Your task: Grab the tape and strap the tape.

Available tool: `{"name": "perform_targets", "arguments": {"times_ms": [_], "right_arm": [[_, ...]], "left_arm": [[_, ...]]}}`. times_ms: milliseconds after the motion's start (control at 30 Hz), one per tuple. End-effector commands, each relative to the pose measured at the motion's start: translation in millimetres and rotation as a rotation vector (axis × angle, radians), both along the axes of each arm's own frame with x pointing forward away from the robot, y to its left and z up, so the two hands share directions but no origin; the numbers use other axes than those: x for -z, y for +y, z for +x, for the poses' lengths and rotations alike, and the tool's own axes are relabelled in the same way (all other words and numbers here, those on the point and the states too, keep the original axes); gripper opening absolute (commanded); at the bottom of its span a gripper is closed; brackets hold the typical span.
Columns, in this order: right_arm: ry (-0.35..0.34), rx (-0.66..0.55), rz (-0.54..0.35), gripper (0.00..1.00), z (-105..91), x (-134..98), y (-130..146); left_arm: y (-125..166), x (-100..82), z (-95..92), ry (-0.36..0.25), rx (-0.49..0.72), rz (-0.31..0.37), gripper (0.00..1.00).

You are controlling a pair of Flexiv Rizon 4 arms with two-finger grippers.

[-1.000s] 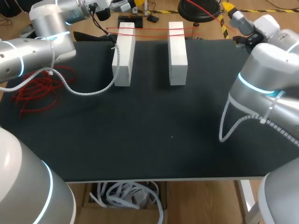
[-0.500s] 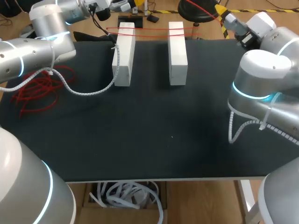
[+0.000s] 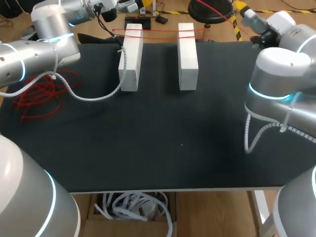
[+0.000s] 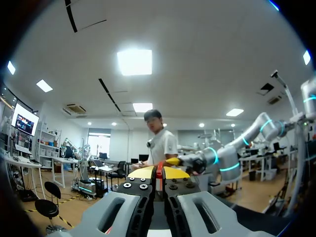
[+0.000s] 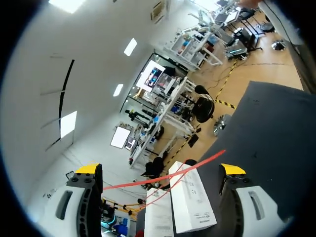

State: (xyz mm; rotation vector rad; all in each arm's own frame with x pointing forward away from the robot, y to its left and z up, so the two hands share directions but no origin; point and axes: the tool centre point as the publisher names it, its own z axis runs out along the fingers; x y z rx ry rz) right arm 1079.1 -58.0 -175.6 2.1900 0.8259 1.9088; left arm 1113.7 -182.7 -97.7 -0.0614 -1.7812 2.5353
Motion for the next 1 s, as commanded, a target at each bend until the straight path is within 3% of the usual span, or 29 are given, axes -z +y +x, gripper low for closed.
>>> {"name": "perform_targets", "arguments": {"times_ms": [33,100,233,433,1000], "right_arm": [[0.084,0.164,0.244,1.0,0.8,-0.3,5.6],[0.073,0.161,0.25,1.0,1.6,-0.6,6.0],[0.078,0.196,0.395,1.0,7.7,-1.6,4.6],[0.054,0.229,0.458,1.0,16.4,-4.0,-1.1],[0.002,0.273,0.475,1.0,34.4,-19.0,-10.6]], "left_arm": [[0.0,0.4,0.6,-0.001,0.002,-0.001,0.0],[0.0,0.4,0.6,-0.001,0.002,-0.001,0.0],[0.0,0.4,0.6,-0.001,0.002,-0.001,0.0],[0.0,0.4,0.6,-0.001,0.002,-0.001,0.0],[0.0,0.4,0.6,-0.001,0.002,-0.001,0.0]]}}
